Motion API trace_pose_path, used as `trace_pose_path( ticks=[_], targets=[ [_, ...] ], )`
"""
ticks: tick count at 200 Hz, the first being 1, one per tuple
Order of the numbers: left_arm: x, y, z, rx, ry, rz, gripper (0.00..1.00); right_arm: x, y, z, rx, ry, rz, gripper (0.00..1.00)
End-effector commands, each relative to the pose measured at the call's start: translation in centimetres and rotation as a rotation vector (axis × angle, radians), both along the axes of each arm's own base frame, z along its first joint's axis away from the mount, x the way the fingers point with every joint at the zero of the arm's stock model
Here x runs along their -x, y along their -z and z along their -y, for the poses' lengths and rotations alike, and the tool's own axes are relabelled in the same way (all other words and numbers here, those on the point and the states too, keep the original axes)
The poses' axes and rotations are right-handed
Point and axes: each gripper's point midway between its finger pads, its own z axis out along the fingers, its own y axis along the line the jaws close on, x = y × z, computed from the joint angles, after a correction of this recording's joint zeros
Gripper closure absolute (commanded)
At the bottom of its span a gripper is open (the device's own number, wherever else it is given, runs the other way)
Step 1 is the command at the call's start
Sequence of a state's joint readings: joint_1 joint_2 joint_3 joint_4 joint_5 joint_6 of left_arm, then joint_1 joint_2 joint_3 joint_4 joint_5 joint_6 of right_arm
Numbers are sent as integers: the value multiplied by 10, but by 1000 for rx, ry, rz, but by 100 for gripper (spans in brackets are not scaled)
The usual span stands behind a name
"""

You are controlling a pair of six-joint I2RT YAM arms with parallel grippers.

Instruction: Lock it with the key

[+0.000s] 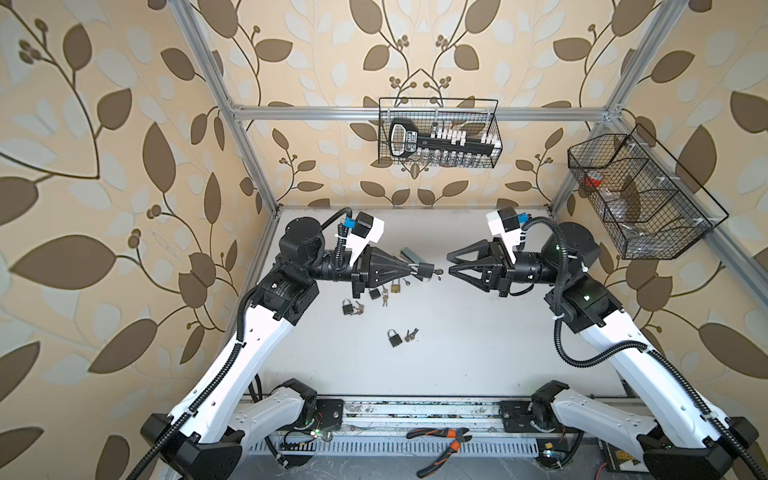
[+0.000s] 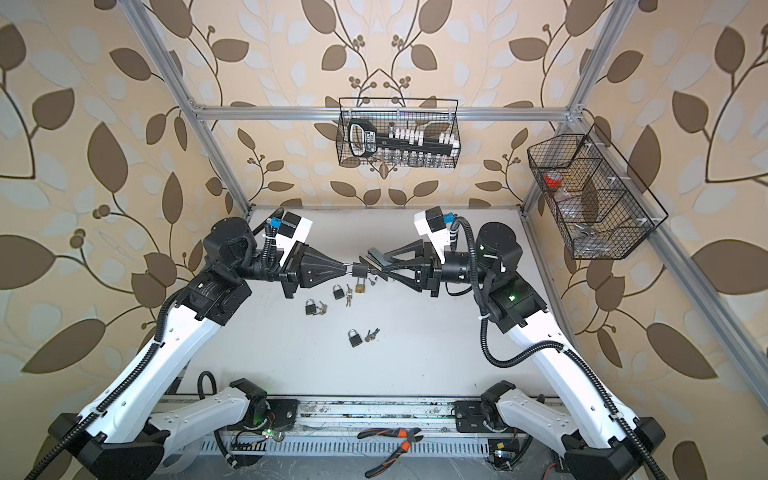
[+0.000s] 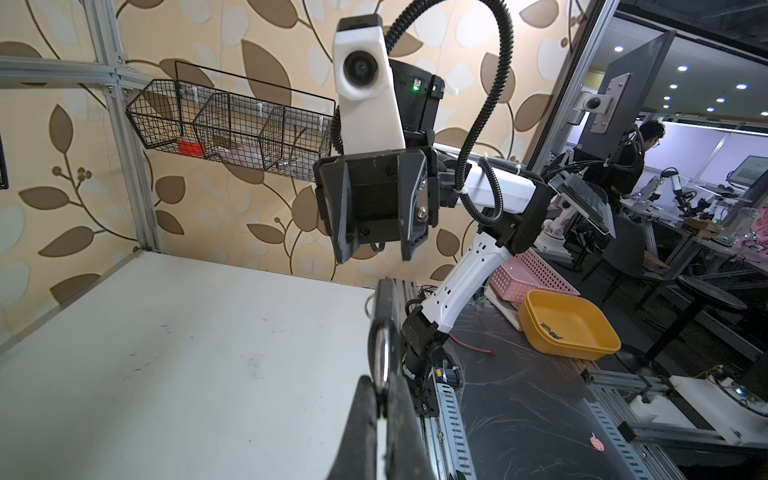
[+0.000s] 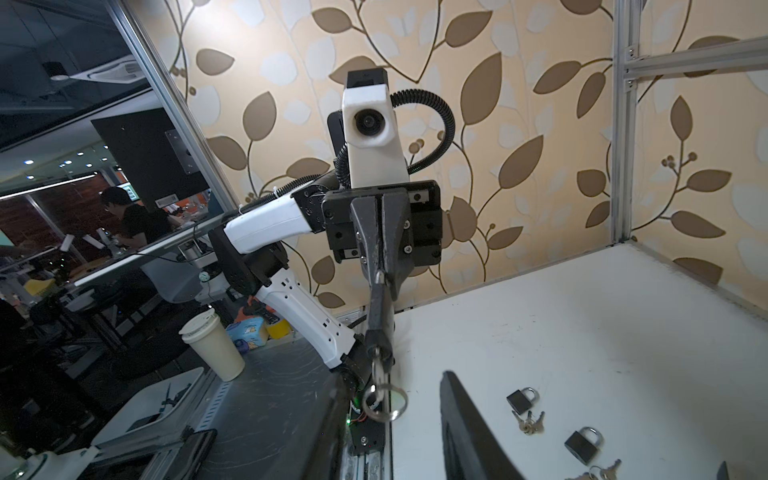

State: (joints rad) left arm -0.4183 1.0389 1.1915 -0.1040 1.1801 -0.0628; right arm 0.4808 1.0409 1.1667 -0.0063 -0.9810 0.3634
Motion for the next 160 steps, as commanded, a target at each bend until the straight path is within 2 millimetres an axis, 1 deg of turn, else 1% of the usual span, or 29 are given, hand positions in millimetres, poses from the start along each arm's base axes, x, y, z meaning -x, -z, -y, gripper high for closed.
trace_pose_path(
  ticks=[1, 18, 44, 60, 88, 99, 134, 160],
  targets=[
    [12, -24, -2, 39, 43, 92, 100, 10, -9, -5, -4, -46, 22, 63],
    [11, -24, -2, 37, 43, 92, 100, 11, -9, -8, 7, -49, 29, 66],
    [11, -23, -2, 35, 42, 93, 100, 14, -4, -14, 30, -60, 29, 71],
    [11, -23, -2, 34, 40, 96, 100, 14, -4, -14, 31, -58, 37, 76],
    [11, -23, -2, 35, 40, 98, 100, 12, -2, -14, 38, -48, 34, 79],
    [12, -24, -2, 36, 40, 98, 100, 12, -1, -15, 40, -49, 30, 83],
    [11, -24, -2, 36, 39, 100, 100, 12, -1, -15, 40, -51, 31, 91],
    [12, -24, -2, 34, 39, 100, 100, 12, -1, -15, 37, -52, 34, 99]
  ],
)
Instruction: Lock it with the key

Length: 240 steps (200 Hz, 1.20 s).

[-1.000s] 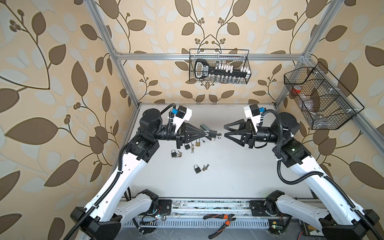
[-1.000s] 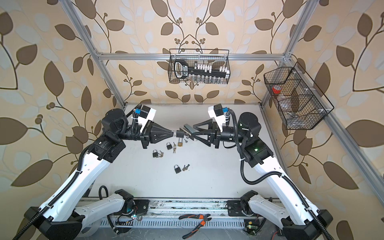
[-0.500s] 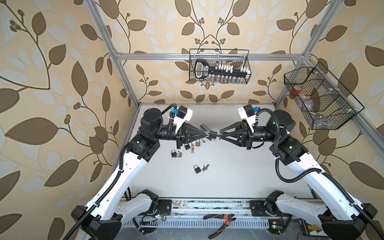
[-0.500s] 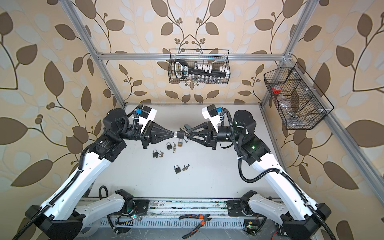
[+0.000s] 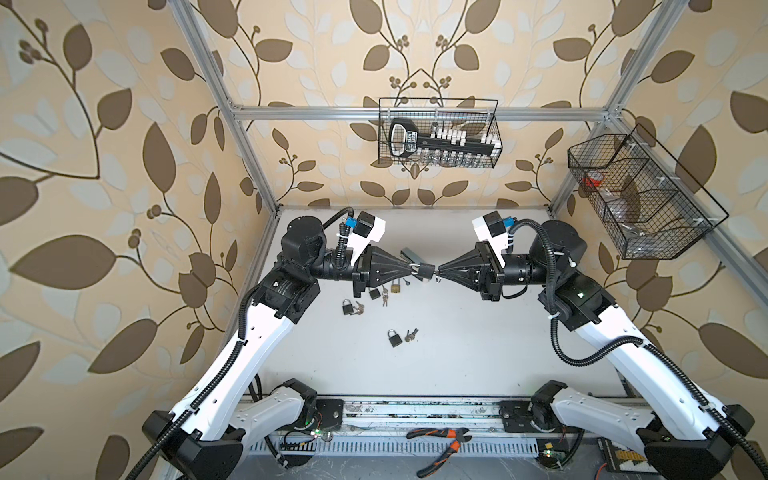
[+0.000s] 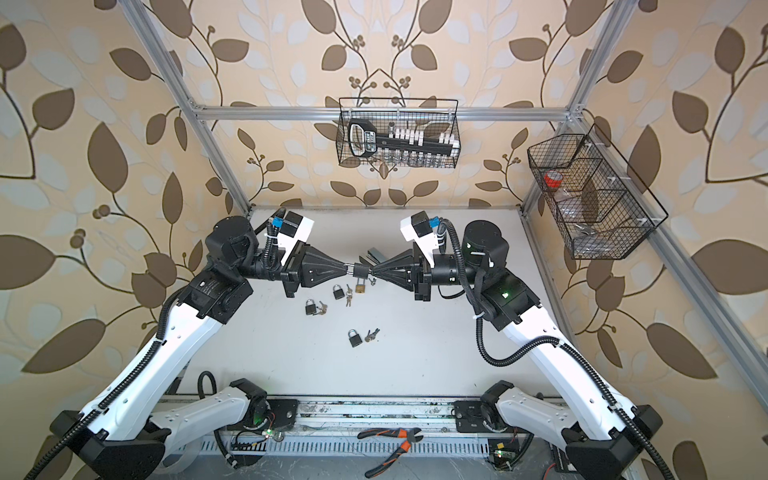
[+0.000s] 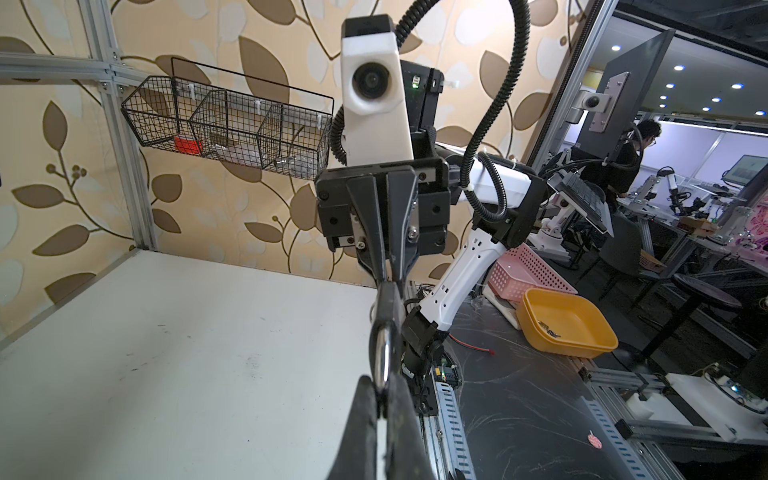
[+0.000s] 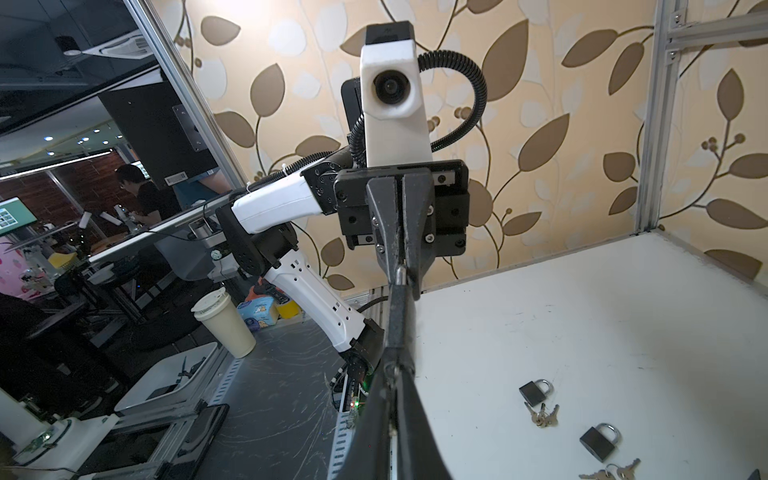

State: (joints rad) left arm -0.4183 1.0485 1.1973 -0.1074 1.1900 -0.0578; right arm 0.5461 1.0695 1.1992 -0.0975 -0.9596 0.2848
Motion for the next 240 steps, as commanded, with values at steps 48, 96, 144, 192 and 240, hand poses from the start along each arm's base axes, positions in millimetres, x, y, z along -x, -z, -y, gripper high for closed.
trace_pose_path(
  ticks=[48, 96, 144, 192, 240],
  targets=[
    [10, -23, -3, 35, 16, 100, 100, 2, -10, 1, -12, 14, 37, 100],
    [11, -23, -5, 33, 1, 112, 100, 0, -7, 3, -5, 33, 52, 100],
    [15, -27, -8, 37, -16, 139, 100, 0, -1, 6, 18, 56, 75, 100],
    [19, -26, -11, 18, -35, 158, 100, 9, 8, 22, 27, 129, 122, 100],
    [20, -21, -14, -2, -60, 159, 100, 3, 14, 44, 29, 275, 163, 100]
  ],
)
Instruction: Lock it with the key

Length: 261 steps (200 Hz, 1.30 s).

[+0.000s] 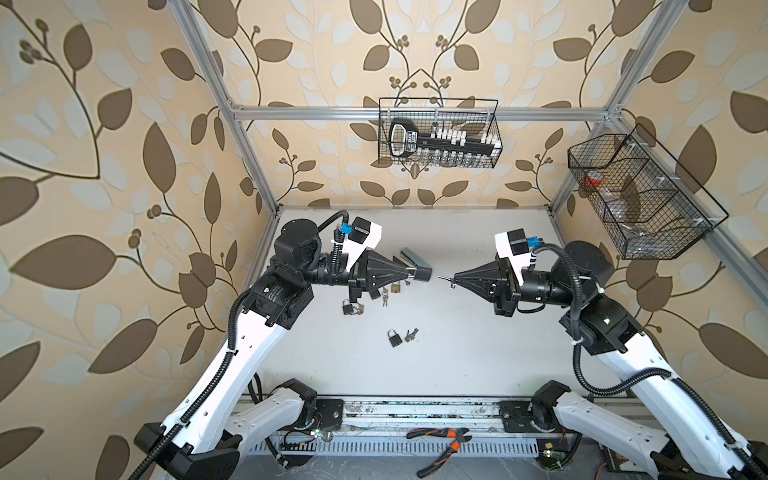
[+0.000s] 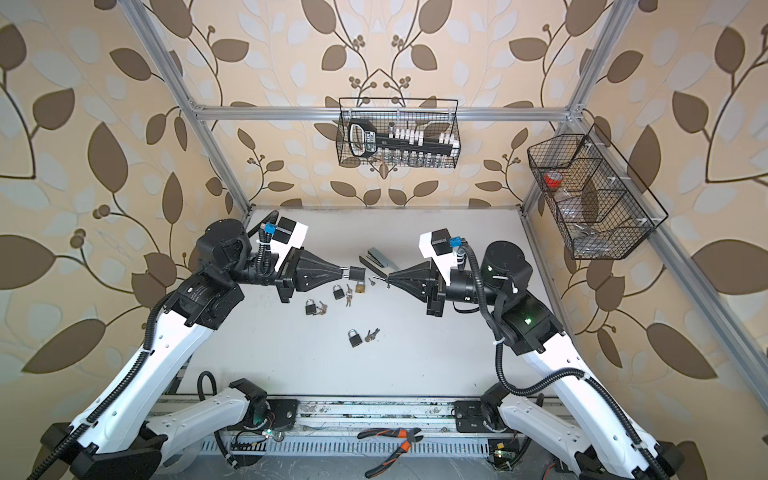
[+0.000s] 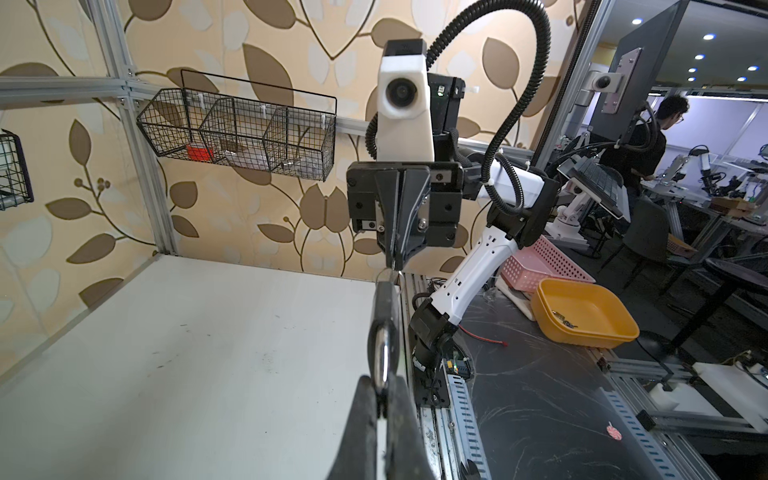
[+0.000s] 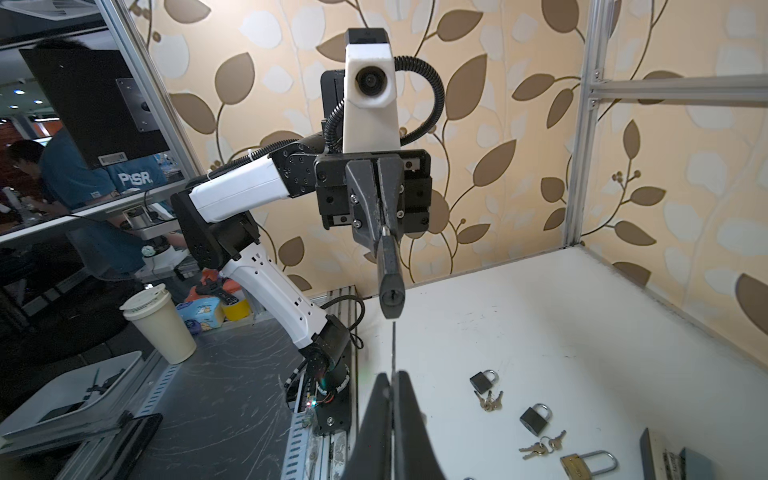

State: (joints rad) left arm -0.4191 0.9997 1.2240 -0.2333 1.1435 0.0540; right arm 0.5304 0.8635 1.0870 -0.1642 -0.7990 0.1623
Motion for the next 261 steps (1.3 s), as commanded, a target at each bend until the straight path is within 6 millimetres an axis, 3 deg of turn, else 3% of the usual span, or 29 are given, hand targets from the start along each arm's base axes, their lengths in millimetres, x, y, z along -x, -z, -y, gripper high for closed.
trace_pose_path(
  ticks=[1, 21, 52, 84, 100, 137, 182, 186, 197, 231, 261],
  targets=[
    [10, -18, -6, 17, -18, 95, 100, -13, 10, 10, 17, 107, 17, 100],
    [-2, -6, -6, -29, -68, 63, 100, -41, 26, 27, 48, 308, -7, 100],
    [-42, 24, -2, -113, -208, -54, 100, -79, 71, 58, 86, 593, -85, 100],
    [-69, 55, 11, -184, -308, -166, 100, -95, 109, 76, 37, 719, -211, 100],
    [-82, 78, 22, -261, -379, -267, 100, -104, 126, 98, -29, 847, -286, 100],
    [-73, 133, 65, -430, -305, -383, 100, -114, 160, 146, -135, 1039, -392, 100],
    [-80, 190, 84, -545, -369, -550, 100, -125, 220, 152, -25, 1034, -595, 100],
    [-84, 204, 87, -578, -375, -590, 100, -125, 225, 152, -16, 1034, -615, 100],
    [-89, 221, 88, -611, -409, -656, 100, -126, 237, 154, -4, 1055, -660, 100],
    [-87, 264, 91, -726, -368, -683, 100, -119, 248, 166, -5, 1116, -648, 100],
    [-77, 285, 95, -794, -236, -638, 100, -113, 247, 173, 24, 1138, -617, 100]
  ],
)
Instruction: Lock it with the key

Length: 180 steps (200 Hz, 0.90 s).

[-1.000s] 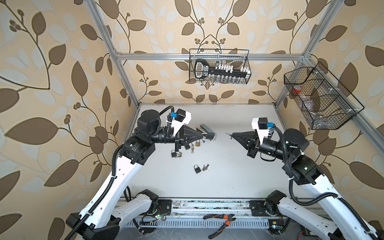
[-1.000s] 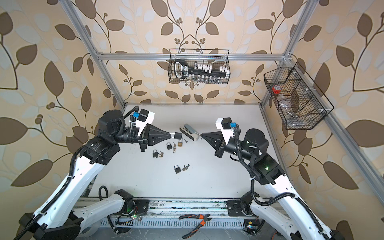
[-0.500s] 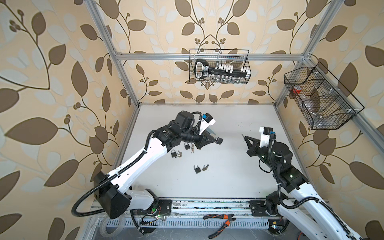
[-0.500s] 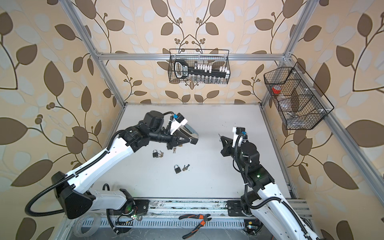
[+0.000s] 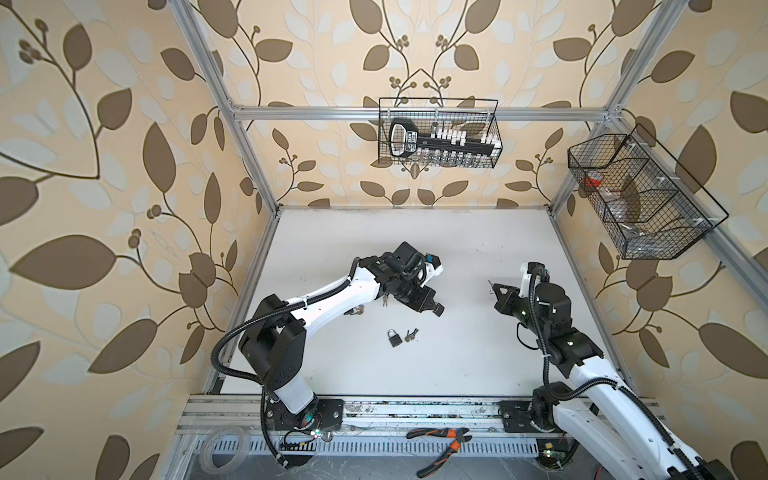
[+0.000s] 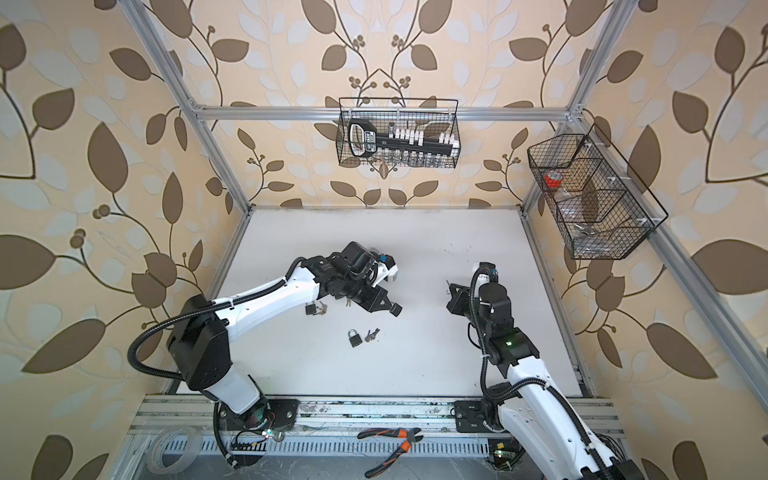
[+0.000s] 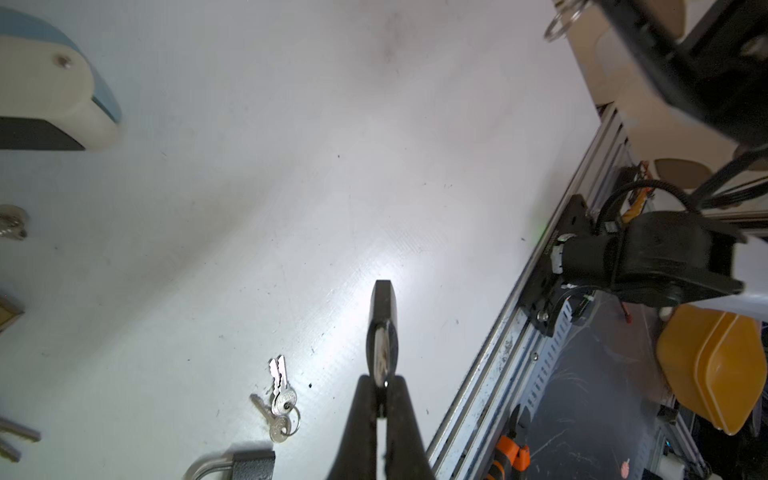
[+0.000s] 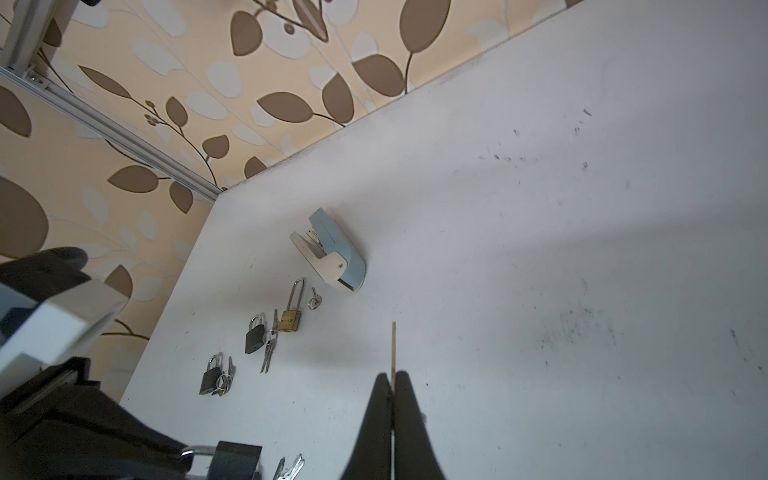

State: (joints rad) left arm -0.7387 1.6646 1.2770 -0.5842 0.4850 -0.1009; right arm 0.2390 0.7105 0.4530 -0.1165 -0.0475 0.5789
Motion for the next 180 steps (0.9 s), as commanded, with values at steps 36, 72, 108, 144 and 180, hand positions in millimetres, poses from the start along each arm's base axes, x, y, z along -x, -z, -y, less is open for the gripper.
trace_pose_path(
  ticks=[36, 72, 108, 144, 180],
  targets=[
    [2, 15, 13, 15, 182, -16, 100, 5, -5, 3, 66, -23, 3, 100],
    [-13, 35, 12, -6, 160, -63, 100, 5, -8, 0, 69, -41, 4, 100],
    [-21, 48, 9, -44, 162, -106, 100, 7, -7, -7, 59, -86, -5, 100],
    [-27, 58, -2, -73, 145, -142, 100, 7, -4, -13, 47, -115, -18, 100],
    [-27, 59, -3, -42, 152, -182, 100, 8, -1, -17, 43, -141, -30, 100]
  ],
)
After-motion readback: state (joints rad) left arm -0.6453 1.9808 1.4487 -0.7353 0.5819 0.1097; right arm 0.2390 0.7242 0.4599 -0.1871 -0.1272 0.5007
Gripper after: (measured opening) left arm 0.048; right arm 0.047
